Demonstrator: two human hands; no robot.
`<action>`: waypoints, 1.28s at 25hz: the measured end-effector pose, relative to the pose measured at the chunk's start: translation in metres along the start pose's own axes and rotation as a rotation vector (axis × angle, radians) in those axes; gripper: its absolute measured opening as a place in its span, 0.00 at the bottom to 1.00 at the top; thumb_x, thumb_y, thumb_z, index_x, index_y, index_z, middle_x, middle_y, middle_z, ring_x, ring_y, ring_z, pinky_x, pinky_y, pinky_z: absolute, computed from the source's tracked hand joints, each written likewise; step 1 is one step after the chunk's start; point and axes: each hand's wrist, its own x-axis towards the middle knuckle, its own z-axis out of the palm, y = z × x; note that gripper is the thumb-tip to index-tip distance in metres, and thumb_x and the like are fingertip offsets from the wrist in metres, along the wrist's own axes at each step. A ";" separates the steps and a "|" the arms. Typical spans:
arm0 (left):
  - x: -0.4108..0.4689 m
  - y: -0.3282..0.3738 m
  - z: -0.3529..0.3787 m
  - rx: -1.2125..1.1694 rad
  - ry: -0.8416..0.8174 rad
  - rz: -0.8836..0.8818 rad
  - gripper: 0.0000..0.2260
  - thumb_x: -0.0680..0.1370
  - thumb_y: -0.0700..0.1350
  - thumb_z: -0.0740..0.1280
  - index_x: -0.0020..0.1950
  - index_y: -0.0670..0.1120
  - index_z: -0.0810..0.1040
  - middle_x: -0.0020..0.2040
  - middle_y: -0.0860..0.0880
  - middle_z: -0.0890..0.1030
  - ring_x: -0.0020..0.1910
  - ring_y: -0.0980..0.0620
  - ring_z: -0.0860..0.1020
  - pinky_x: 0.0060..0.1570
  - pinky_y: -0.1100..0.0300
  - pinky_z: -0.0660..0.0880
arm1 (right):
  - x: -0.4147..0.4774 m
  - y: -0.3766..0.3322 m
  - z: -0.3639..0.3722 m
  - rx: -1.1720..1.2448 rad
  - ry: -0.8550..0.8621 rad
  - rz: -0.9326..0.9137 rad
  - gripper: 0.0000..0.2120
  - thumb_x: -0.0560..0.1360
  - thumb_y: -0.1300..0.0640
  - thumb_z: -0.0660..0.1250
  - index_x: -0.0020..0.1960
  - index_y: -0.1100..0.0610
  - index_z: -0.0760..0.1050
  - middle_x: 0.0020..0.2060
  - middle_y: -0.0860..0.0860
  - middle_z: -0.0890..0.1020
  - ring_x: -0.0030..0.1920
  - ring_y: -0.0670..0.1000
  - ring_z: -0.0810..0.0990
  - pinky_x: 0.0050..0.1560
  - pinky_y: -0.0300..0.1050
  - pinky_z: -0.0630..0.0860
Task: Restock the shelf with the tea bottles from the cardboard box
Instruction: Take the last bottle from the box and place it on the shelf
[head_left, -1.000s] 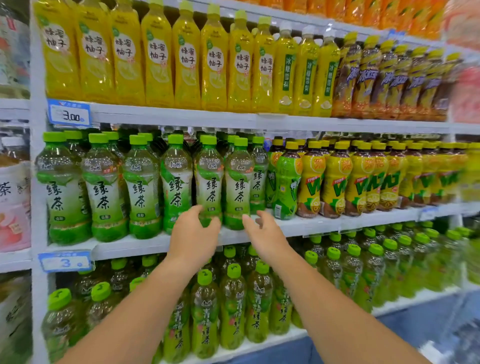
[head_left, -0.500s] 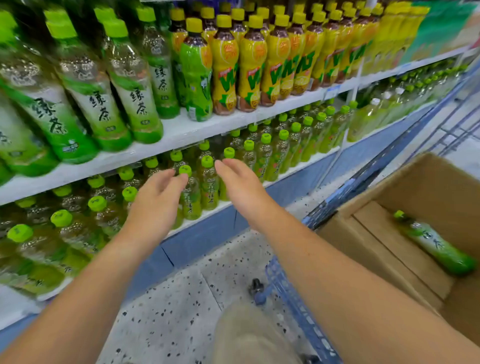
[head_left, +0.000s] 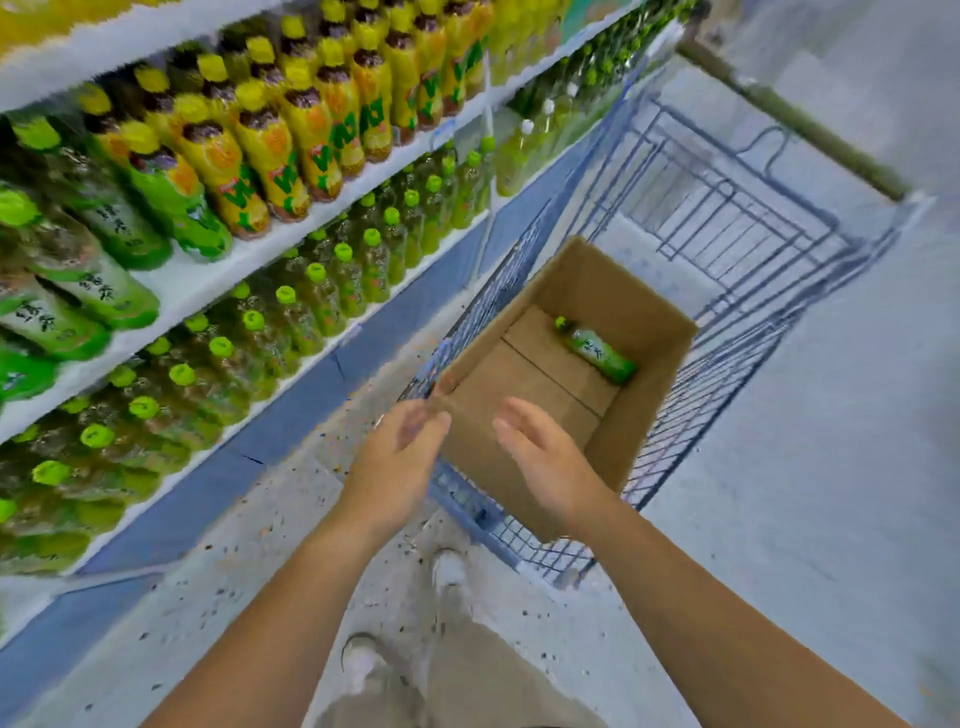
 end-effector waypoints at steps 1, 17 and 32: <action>-0.003 0.007 0.014 0.005 -0.041 -0.012 0.06 0.81 0.52 0.65 0.58 0.56 0.76 0.55 0.62 0.77 0.54 0.64 0.76 0.49 0.73 0.68 | -0.010 0.001 -0.017 -0.002 0.022 0.028 0.22 0.81 0.52 0.63 0.74 0.53 0.65 0.65 0.46 0.74 0.58 0.39 0.75 0.49 0.24 0.70; 0.206 0.033 0.265 0.052 0.011 -0.263 0.24 0.83 0.55 0.61 0.76 0.48 0.67 0.72 0.51 0.72 0.63 0.54 0.71 0.58 0.62 0.63 | 0.253 0.082 -0.269 -0.480 -0.111 0.265 0.30 0.80 0.43 0.61 0.78 0.53 0.60 0.72 0.51 0.71 0.69 0.52 0.72 0.69 0.47 0.68; 0.466 -0.094 0.419 -0.149 0.108 -0.458 0.18 0.71 0.58 0.76 0.49 0.46 0.80 0.47 0.45 0.83 0.42 0.45 0.81 0.46 0.53 0.79 | 0.459 0.231 -0.279 -1.129 -0.126 0.258 0.27 0.73 0.47 0.72 0.65 0.59 0.71 0.62 0.57 0.76 0.63 0.58 0.76 0.59 0.48 0.73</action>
